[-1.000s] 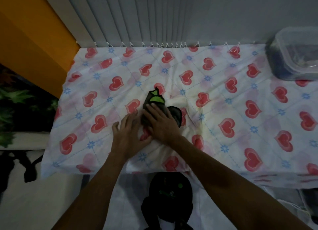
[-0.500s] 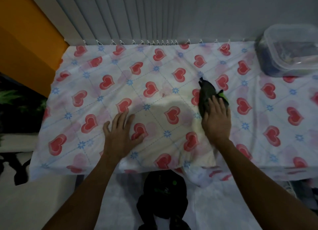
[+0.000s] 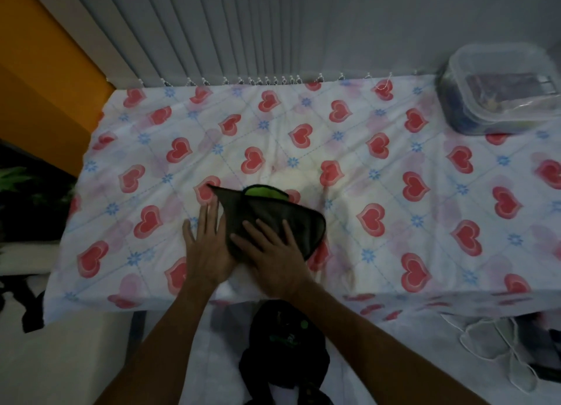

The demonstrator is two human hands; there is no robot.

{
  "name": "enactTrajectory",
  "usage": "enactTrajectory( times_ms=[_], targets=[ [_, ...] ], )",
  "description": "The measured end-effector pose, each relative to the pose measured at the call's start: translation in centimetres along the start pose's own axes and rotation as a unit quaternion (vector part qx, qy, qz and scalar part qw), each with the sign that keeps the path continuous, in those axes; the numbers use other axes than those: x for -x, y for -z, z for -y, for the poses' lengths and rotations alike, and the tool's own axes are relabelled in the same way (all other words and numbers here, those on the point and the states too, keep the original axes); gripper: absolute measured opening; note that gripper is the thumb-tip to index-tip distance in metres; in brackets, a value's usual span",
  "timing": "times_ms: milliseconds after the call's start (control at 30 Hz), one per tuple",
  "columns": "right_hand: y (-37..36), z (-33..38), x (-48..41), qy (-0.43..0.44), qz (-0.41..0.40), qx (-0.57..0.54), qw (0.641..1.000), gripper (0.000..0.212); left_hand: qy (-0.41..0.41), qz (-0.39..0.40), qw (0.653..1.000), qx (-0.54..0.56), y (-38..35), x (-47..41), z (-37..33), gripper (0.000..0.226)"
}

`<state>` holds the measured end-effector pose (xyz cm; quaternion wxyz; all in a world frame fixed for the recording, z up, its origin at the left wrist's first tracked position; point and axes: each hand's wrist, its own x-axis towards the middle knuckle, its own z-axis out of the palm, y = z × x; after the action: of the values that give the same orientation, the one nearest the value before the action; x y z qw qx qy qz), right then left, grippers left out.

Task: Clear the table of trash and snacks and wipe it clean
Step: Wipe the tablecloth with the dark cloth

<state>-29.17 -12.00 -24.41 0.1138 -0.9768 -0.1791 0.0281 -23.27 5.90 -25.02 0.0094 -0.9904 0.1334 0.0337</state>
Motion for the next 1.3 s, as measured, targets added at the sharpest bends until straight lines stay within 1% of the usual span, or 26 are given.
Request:
enactTrajectory(
  times_ms=[33, 100, 167, 267, 467, 600, 633, 700, 733, 800, 833, 933, 1000, 1067, 1133, 1200, 1300],
  targets=[
    [0.3, -1.2, 0.3, -0.012, 0.004, 0.010, 1.000, 0.067, 0.005, -0.001, 1.000, 0.007, -0.1, 0.0, -0.1, 0.080],
    [1.0, -3.8, 1.3, -0.043, 0.003, 0.026, 0.999, 0.065, 0.014, -0.003, 1.000, 0.026, 0.1, -0.1, -0.2, 0.078],
    [1.7, -6.4, 2.4, -0.091, -0.008, 0.031, 0.995, 0.064, 0.016, -0.011, 0.999, 0.039, 0.1, -0.1, -0.2, 0.078],
    [2.5, -10.7, 4.8, -0.173, -0.023, 0.018, 0.984, 0.068, 0.018, -0.010, 0.999, 0.037, 0.4, -0.1, -0.3, 0.080],
    [4.2, -16.3, 8.7, -0.331, -0.079, 0.025, 0.940, 0.053, 0.018, -0.009, 0.999, 0.033, 0.1, -0.2, -0.2, 0.079],
    [5.1, -17.6, 9.5, -0.386, -0.125, -0.004, 0.914, 0.053, 0.017, -0.009, 0.999, 0.036, 0.1, -0.2, -0.1, 0.079],
    [5.2, -17.1, 9.2, -0.383, -0.133, -0.015, 0.914, 0.053, 0.017, -0.006, 0.999, 0.037, 0.2, -0.2, -0.2, 0.079],
    [5.1, -14.9, 7.7, -0.334, -0.143, -0.044, 0.931, 0.052, 0.015, -0.007, 0.999, 0.035, 0.5, -0.2, -0.3, 0.078],
    [4.8, -13.1, 6.4, -0.291, -0.123, -0.060, 0.947, 0.054, 0.015, -0.010, 0.999, 0.034, 0.6, -0.2, -0.3, 0.078],
    [4.0, -9.1, 3.3, -0.185, -0.045, -0.060, 0.980, 0.062, 0.015, -0.010, 0.999, 0.035, 0.6, -0.1, -0.3, 0.079],
    [3.4, -7.1, 1.7, -0.137, -0.019, -0.052, 0.989, 0.061, 0.015, -0.009, 0.999, 0.033, 0.6, -0.1, -0.3, 0.080],
    [2.0, -2.7, -3.0, -0.025, 0.016, -0.032, 0.999, 0.057, 0.013, -0.005, 1.000, 0.023, 0.3, -0.3, -0.2, 0.084],
    [1.6, -1.7, -5.5, 0.009, 0.032, -0.008, 0.999, 0.057, 0.011, -0.003, 1.000, 0.019, -0.1, -0.4, 0.1, 0.086],
    [1.7, -2.5, -7.4, 0.011, 0.038, 0.009, 0.999, 0.056, 0.017, -0.014, 0.999, 0.025, -0.5, -0.5, 0.2, 0.086],
    [2.1, -4.4, -8.2, -0.006, 0.038, 0.017, 0.999, 0.055, 0.016, -0.032, 0.999, 0.039, -0.7, -0.5, 0.3, 0.084],
    [2.6, -6.6, -8.2, -0.048, 0.032, 0.020, 0.998, 0.057, 0.010, -0.045, 0.998, 0.048, -0.8, -0.4, 0.4, 0.087],
    [3.4, -10.5, -7.1, -0.145, -0.012, 0.018, 0.989, 0.057, 0.014, -0.048, 0.997, 0.060, -0.8, -0.5, 0.4, 0.089]
  ],
)
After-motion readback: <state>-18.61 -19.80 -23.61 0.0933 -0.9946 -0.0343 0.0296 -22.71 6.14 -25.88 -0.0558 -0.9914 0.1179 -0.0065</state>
